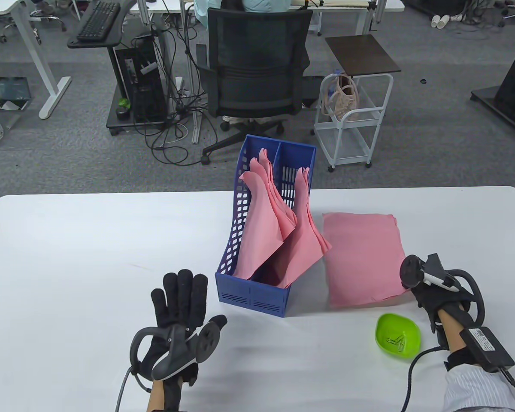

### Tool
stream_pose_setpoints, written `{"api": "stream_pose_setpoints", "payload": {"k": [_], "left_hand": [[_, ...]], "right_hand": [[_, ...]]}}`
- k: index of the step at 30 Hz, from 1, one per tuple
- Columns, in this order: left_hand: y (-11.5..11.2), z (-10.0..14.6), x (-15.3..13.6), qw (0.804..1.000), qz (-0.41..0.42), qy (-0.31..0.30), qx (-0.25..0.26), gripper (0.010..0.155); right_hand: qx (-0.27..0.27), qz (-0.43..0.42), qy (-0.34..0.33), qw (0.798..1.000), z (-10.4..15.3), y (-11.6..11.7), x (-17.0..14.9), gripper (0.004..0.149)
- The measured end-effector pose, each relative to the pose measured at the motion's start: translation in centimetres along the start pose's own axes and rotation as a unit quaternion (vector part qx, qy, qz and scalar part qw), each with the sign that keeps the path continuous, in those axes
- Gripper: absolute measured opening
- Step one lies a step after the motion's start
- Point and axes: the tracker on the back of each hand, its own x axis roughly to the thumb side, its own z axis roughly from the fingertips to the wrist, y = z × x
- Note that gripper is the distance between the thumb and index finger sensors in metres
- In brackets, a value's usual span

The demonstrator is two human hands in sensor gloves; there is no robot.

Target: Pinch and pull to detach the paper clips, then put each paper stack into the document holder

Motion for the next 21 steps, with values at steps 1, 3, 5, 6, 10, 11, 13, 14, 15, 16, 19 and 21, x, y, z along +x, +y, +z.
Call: {"api": "stream_pose_setpoints", "payload": {"k": [1,3,5,6,10,11,13,14,15,16,19,21], "left_hand": [[0.0,0.0,0.0,1.000,0.001,0.000,0.000,0.090],[0.0,0.0,0.1,1.000,0.004,-0.003,-0.002,0.090],[0.1,-0.1,0.3,1.000,0.006,-0.007,-0.004,0.089],[0.1,-0.1,0.4,1.000,0.008,-0.009,-0.005,0.089],[0.4,0.0,0.8,1.000,0.009,-0.019,-0.002,0.089],[0.4,0.0,0.9,1.000,0.009,-0.021,-0.001,0.089],[0.5,0.1,1.1,1.000,0.013,-0.028,0.002,0.090],[0.6,0.2,1.3,0.999,0.016,-0.032,0.003,0.089],[0.6,0.2,1.4,0.999,0.019,-0.035,0.003,0.089],[0.7,0.2,1.5,0.999,0.023,-0.039,0.003,0.089],[0.9,0.3,1.9,0.998,0.038,-0.051,0.004,0.091],[1.0,0.4,2.2,0.997,0.045,-0.060,0.007,0.090]], "right_hand": [[-0.026,-0.003,-0.005,1.000,0.6,-0.6,0.1,0.045],[-0.070,-0.003,-0.012,0.997,1.5,-1.5,0.2,0.043],[-0.126,-0.014,-0.034,0.991,2.8,-2.8,0.3,0.043],[-0.149,-0.021,-0.040,0.988,3.3,-3.4,0.4,0.042],[-0.245,-0.033,-0.076,0.966,5.9,-5.7,0.8,0.041],[-0.269,-0.027,-0.088,0.959,6.6,-6.3,1.0,0.041],[-0.305,-0.017,-0.106,0.946,7.9,-7.2,1.4,0.041],[-0.323,-0.013,-0.114,0.939,8.6,-7.8,1.6,0.041],[-0.335,-0.012,-0.117,0.935,9.1,-8.1,1.7,0.041],[-0.347,-0.014,-0.124,0.929,9.7,-8.5,1.9,0.041],[-0.389,-0.032,-0.149,0.908,12.0,-10.1,2.6,0.041],[-0.405,-0.040,-0.161,0.899,13.2,-11.0,3.0,0.041]]}}
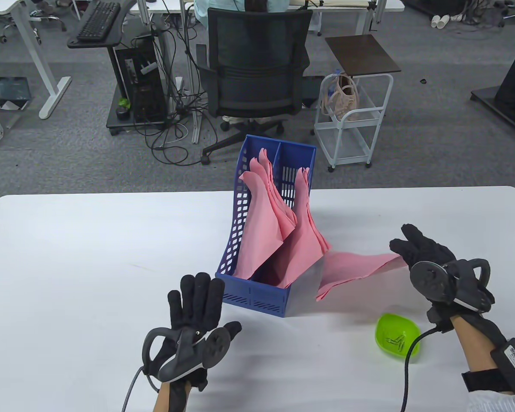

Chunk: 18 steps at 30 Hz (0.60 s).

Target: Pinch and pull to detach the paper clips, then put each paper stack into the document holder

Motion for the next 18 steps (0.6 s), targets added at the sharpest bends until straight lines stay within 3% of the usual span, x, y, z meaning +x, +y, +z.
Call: {"api": "stream_pose_setpoints", "payload": {"k": [10,14,18], "left_hand": [[1.7,0.5,2.3,0.993,0.086,-0.077,0.022,0.097],[3.1,0.8,3.6,0.976,0.173,-0.129,0.027,0.104],[4.9,0.9,4.7,0.946,0.259,-0.192,0.019,0.110]], "right_hand": [[-0.063,-0.071,-0.021,0.995,0.6,-6.2,4.3,0.041],[-0.070,-0.120,-0.028,0.990,1.2,-7.5,5.8,0.041],[-0.078,-0.140,-0.026,0.987,1.8,-7.9,7.2,0.041]]}}
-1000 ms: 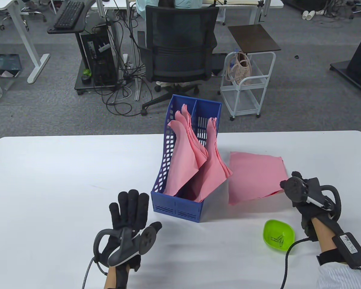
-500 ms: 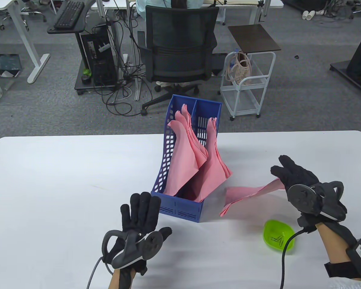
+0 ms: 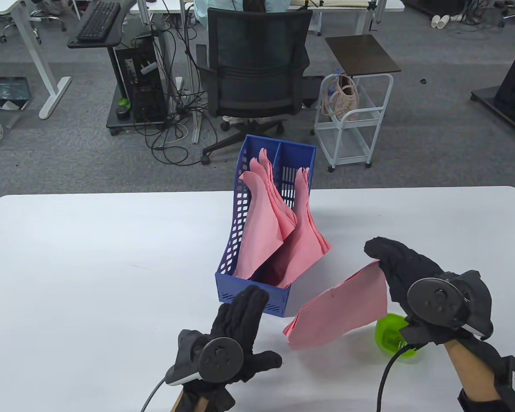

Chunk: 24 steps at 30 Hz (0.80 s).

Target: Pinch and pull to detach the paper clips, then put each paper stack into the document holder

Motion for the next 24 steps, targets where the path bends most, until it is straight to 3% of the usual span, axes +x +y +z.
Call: {"api": "stream_pose_setpoints", "payload": {"k": [5,12,14,24], "left_hand": [[1.5,-0.8,1.1,0.999,0.041,-0.027,0.006,0.105],[2.1,-1.9,0.0,0.996,0.065,0.020,0.053,0.057],[1.9,-1.7,-0.4,0.995,0.077,0.027,0.057,0.049],[1.4,0.2,-1.6,0.992,0.013,0.075,0.104,0.045]], "right_hand": [[-0.023,-0.021,-0.001,1.000,0.5,0.1,0.9,0.041],[-0.062,-0.099,0.013,0.993,1.6,1.8,0.4,0.042],[-0.063,-0.112,0.014,0.992,2.0,2.5,0.2,0.042],[-0.085,-0.075,0.002,0.994,3.9,5.0,0.6,0.053]]}}
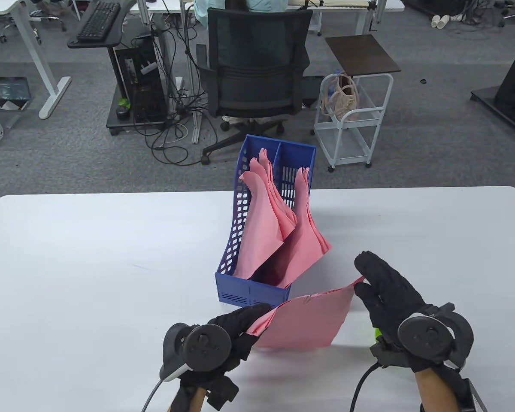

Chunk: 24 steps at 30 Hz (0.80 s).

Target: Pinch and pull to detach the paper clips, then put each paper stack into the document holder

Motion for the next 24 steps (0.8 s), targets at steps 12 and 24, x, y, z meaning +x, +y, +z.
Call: {"api": "stream_pose_setpoints", "payload": {"k": [12,24], "left_hand": [[-1.1,0.3,1.7,0.999,-0.045,-0.019,0.006,0.044],[-1.8,0.5,3.7,0.994,-0.094,-0.051,-0.006,0.044]], "right_hand": [[-0.031,0.048,-0.104,0.993,1.2,-0.2,3.9,0.060],[0.036,0.102,-0.170,0.979,1.5,1.3,6.6,0.040]]}}
